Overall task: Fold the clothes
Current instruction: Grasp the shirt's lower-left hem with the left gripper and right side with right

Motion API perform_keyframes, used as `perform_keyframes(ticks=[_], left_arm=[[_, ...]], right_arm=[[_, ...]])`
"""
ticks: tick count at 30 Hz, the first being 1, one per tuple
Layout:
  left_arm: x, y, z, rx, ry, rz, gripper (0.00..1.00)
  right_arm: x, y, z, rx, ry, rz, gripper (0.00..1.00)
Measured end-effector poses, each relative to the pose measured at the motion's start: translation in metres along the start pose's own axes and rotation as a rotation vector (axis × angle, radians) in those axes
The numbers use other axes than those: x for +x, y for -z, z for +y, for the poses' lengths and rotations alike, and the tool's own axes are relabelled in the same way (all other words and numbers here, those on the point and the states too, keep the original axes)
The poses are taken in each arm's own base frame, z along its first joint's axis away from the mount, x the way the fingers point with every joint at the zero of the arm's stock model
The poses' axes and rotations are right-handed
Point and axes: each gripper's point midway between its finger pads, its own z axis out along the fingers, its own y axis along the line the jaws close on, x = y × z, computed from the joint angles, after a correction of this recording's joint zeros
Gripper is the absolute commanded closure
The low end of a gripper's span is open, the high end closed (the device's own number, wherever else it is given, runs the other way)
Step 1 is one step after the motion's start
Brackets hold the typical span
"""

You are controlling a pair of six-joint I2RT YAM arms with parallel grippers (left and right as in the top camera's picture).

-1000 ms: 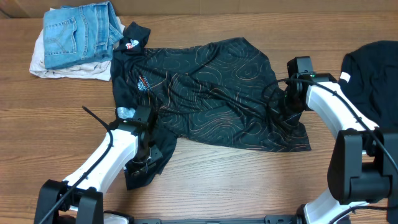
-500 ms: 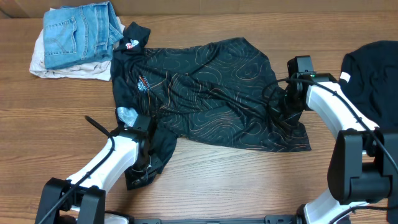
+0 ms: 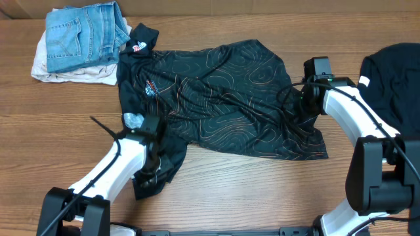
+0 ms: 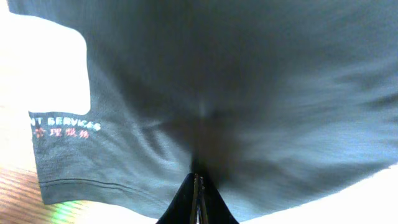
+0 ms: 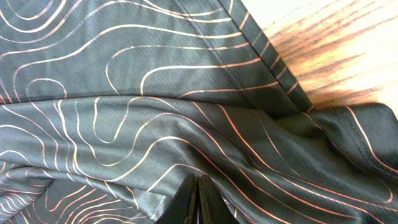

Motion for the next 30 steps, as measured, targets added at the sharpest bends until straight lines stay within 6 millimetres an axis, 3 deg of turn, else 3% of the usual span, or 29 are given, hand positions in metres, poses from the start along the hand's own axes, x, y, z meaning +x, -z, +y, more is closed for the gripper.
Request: perform_keyframes(ticks=[4, 8, 18, 26, 30], left_arm=[[-0.021, 0.028, -0.015, 0.013, -0.027, -0.067, 0.96], [-0.033, 0.039, -0.024, 0.034, -0.042, -0.113, 0.96], [-0.037, 0.033, -0.025, 0.023, -0.042, -0.113, 0.96], [-0.039, 0.013, -0.026, -0.009, -0.041, -0.079, 0.96], [-0.035, 0.004, -0.025, -0.020, -0.040, -0.042, 0.96]], right_arm=[[-0.001, 0.000, 0.000, -0.002, 0.001, -0.003, 0.96], [-0.005, -0.001, 0.003, -0.012, 0.004, -0.019, 0.96], [-0.006, -0.023, -0.001, 0.003, -0.002, 0.006, 0.96], [-0.010, -0.024, 0.001, -0.006, 0.002, -0.008, 0.96], [-0.013, -0.039, -0.001, -0.004, 0.001, -0.004, 0.96]])
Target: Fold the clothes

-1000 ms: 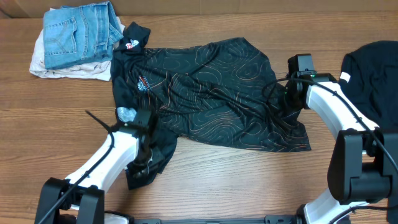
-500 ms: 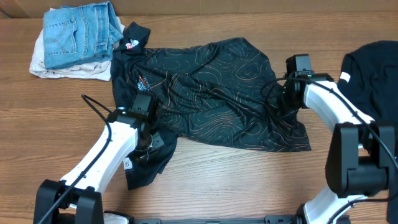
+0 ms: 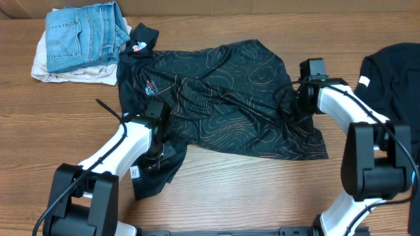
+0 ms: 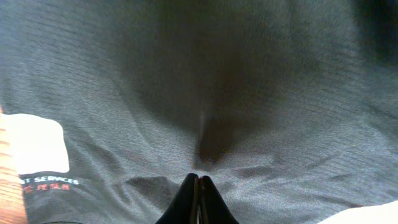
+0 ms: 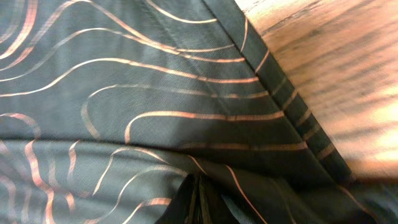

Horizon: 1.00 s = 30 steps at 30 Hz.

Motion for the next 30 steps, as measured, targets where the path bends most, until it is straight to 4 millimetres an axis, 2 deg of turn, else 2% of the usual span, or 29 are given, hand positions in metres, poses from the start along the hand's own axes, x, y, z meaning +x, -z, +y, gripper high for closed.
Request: perform_keyframes(ticks=[6, 16, 22, 25, 30], left_arm=[[0.002, -0.002, -0.001, 0.002, 0.000, 0.014, 0.96], [-0.001, -0.002, -0.003, 0.011, 0.000, 0.004, 0.95], [0.000, -0.002, -0.003, 0.011, 0.000, 0.005, 0.92], [0.000, -0.002, -0.003, 0.011, 0.000, 0.005, 0.96], [-0.001, -0.002, -0.004, 0.017, -0.010, 0.001, 0.96]], right_arm=[[-0.007, -0.002, 0.004, -0.014, 0.005, -0.025, 0.96], [-0.022, -0.002, -0.012, 0.039, -0.019, -0.068, 0.96], [-0.045, 0.005, -0.043, 0.044, -0.112, -0.098, 0.96], [-0.055, 0.009, -0.062, 0.061, -0.159, -0.117, 0.96], [-0.066, 0.016, -0.087, 0.104, -0.211, -0.150, 0.96]])
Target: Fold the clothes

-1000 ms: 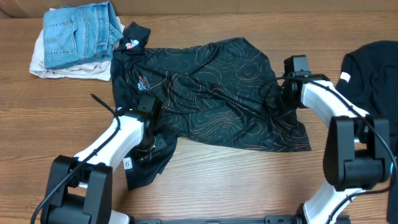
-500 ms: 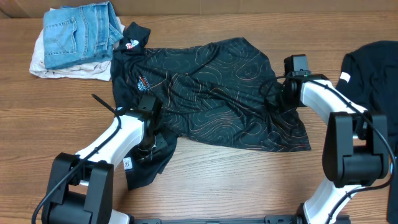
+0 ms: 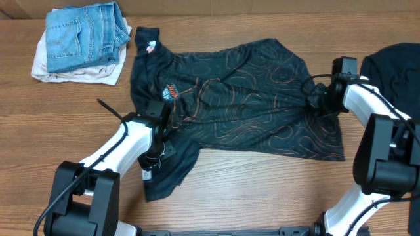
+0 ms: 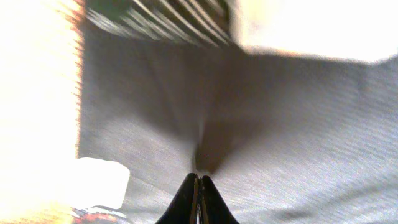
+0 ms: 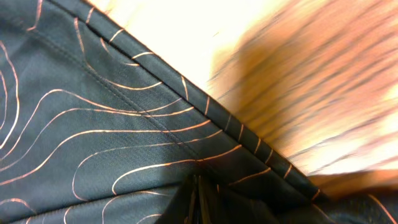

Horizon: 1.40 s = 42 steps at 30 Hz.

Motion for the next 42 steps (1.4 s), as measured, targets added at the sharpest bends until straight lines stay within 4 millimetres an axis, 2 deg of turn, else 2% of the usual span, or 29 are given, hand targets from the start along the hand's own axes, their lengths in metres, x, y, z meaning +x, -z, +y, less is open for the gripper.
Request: perform_keyframes(ticks=[4, 9, 13, 16, 19, 20, 21, 24, 26, 28, 29, 30, 31, 34, 39, 42], left_arm=[[-0.006, 0.000, -0.016, 0.075, -0.068, -0.017, 0.96], [-0.006, 0.001, -0.024, 0.114, -0.127, -0.015, 0.96], [-0.010, 0.004, -0.027, 0.122, -0.166, -0.033, 0.96], [-0.018, 0.014, -0.031, 0.119, -0.175, -0.054, 0.96], [-0.034, 0.035, -0.043, 0.136, -0.202, -0.103, 0.96], [-0.038, 0.041, -0.048, 0.145, -0.211, -0.119, 0.96], [-0.042, 0.049, -0.051, 0.152, -0.220, -0.130, 0.96], [-0.058, 0.073, -0.067, 0.190, -0.252, -0.191, 0.96], [-0.065, 0.082, -0.073, 0.208, -0.259, -0.218, 0.96], [-0.069, 0.088, -0.078, 0.223, -0.265, -0.240, 0.95], [-0.071, 0.089, -0.079, 0.225, -0.265, -0.247, 0.91], [-0.071, 0.089, -0.078, 0.223, -0.264, -0.248, 0.78], [-0.072, 0.089, -0.078, 0.219, -0.263, -0.249, 0.62], [-0.071, 0.083, -0.076, 0.200, -0.266, -0.234, 0.44], [-0.068, 0.053, -0.070, 0.133, -0.264, -0.155, 0.45], [-0.074, 0.031, -0.070, 0.099, -0.260, -0.133, 0.46]], right_arm=[[-0.013, 0.002, -0.018, 0.039, -0.040, -0.030, 0.96], [-0.023, 0.006, -0.043, 0.087, -0.095, -0.031, 0.96], [-0.019, 0.012, -0.064, 0.157, -0.137, 0.022, 0.96], [-0.013, 0.019, -0.074, 0.205, -0.154, 0.058, 0.96], [-0.014, 0.033, -0.071, 0.205, -0.156, 0.058, 0.94], [-0.014, 0.040, -0.069, 0.197, -0.156, 0.053, 0.91], [-0.013, 0.052, -0.065, 0.182, -0.154, 0.051, 0.85], [-0.011, 0.088, -0.053, 0.118, -0.141, 0.025, 0.75], [-0.009, 0.110, -0.045, 0.069, -0.122, 0.010, 0.67], [-0.006, 0.120, -0.039, 0.036, -0.101, 0.014, 0.61], [-0.004, 0.123, -0.037, 0.022, -0.095, 0.020, 0.57], [-0.001, 0.123, -0.034, 0.009, -0.087, 0.036, 0.49], [0.001, 0.122, -0.034, 0.004, -0.078, 0.046, 0.45], [0.005, 0.122, -0.031, -0.011, -0.065, 0.069, 0.39], [0.009, 0.122, -0.030, -0.021, -0.058, 0.088, 0.39], [0.011, 0.122, -0.030, -0.022, -0.045, 0.095, 0.39]])
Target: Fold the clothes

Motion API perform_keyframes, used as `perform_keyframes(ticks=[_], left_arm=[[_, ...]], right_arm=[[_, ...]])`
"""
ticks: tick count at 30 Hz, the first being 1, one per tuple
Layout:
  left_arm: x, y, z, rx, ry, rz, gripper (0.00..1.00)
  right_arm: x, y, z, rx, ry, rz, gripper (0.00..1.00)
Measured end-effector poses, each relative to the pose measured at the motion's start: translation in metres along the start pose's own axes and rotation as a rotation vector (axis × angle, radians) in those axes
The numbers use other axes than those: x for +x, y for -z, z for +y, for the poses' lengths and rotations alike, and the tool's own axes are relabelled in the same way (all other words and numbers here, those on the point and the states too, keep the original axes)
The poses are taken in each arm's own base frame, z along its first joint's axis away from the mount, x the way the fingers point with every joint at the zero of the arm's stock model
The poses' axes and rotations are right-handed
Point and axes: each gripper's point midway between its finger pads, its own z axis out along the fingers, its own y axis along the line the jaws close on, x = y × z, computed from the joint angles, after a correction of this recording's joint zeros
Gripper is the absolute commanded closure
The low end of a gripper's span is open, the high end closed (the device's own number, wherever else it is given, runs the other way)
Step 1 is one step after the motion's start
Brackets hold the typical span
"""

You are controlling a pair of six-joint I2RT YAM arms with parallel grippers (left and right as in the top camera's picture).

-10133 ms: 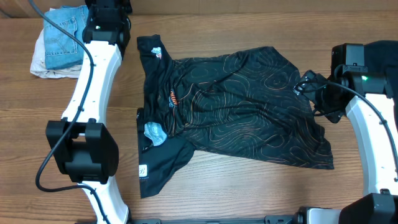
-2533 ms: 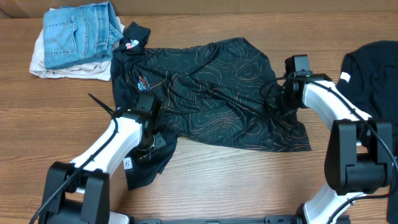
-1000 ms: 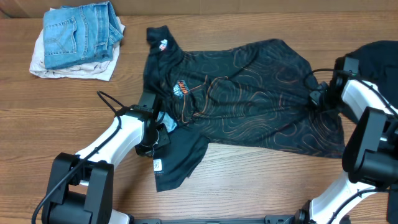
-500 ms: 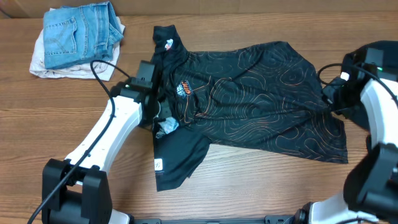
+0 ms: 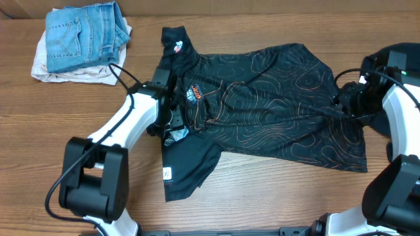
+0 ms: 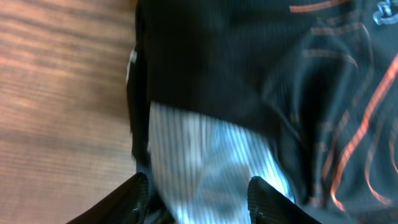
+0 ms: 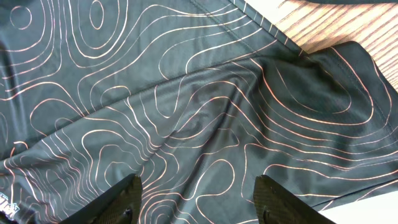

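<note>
A black shirt [image 5: 262, 111] with orange contour lines lies spread flat across the middle of the table. Its collar [image 5: 174, 39] points to the far left, and one sleeve [image 5: 187, 167] lies toward the near edge. My left gripper [image 5: 167, 126] hovers open at the shirt's left edge by the chest logo. In the left wrist view the gripper [image 6: 199, 199] spans a pale blue patch of fabric [image 6: 205, 168]. My right gripper [image 5: 348, 105] is open over the shirt's right side. In the right wrist view the gripper [image 7: 200, 205] shows patterned cloth [image 7: 186, 93] between its fingers [image 7: 273, 196], which grip nothing.
Folded blue jeans [image 5: 82, 33] sit on a pale garment [image 5: 72, 72] at the far left corner. Another black garment [image 5: 400, 59] lies at the right edge, close to my right arm. Bare wooden table [image 5: 275, 196] runs along the near side.
Both grippers were shut on the shirt; now both are open. The shirt lies further right and flatter. My left gripper sits further from the near edge, and my right gripper further right.
At first both grippers were shut on the rumpled shirt, the left at the near sleeve and the right at the right hem. At each later moment the shirt lay further right. Now it lies spread out and both grippers have let go.
</note>
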Motion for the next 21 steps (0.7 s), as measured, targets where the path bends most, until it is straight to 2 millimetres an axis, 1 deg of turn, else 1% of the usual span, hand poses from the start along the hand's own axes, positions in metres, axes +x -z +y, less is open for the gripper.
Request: perform_keyframes(ticks=[2, 7, 15, 18, 21], left_arm=[[-0.007, -0.005, 0.001, 0.001, 0.007, -0.015, 0.46], [-0.024, -0.005, 0.009, 0.013, 0.036, -0.063, 0.47], [-0.056, -0.001, 0.025, 0.047, 0.104, -0.151, 0.54], [-0.064, 0.000, 0.024, 0.070, 0.098, -0.176, 0.56], [-0.067, -0.001, 0.017, 0.103, 0.090, -0.183, 0.57]], right_arm=[[0.001, 0.000, 0.000, 0.001, 0.007, 0.002, 0.39], [0.002, -0.001, 0.004, -0.001, 0.026, 0.003, 0.39], [0.011, -0.003, 0.017, -0.006, 0.073, 0.011, 0.39], [0.013, -0.004, 0.021, -0.007, 0.086, 0.014, 0.39], [0.015, -0.004, 0.023, -0.008, 0.093, 0.015, 0.39]])
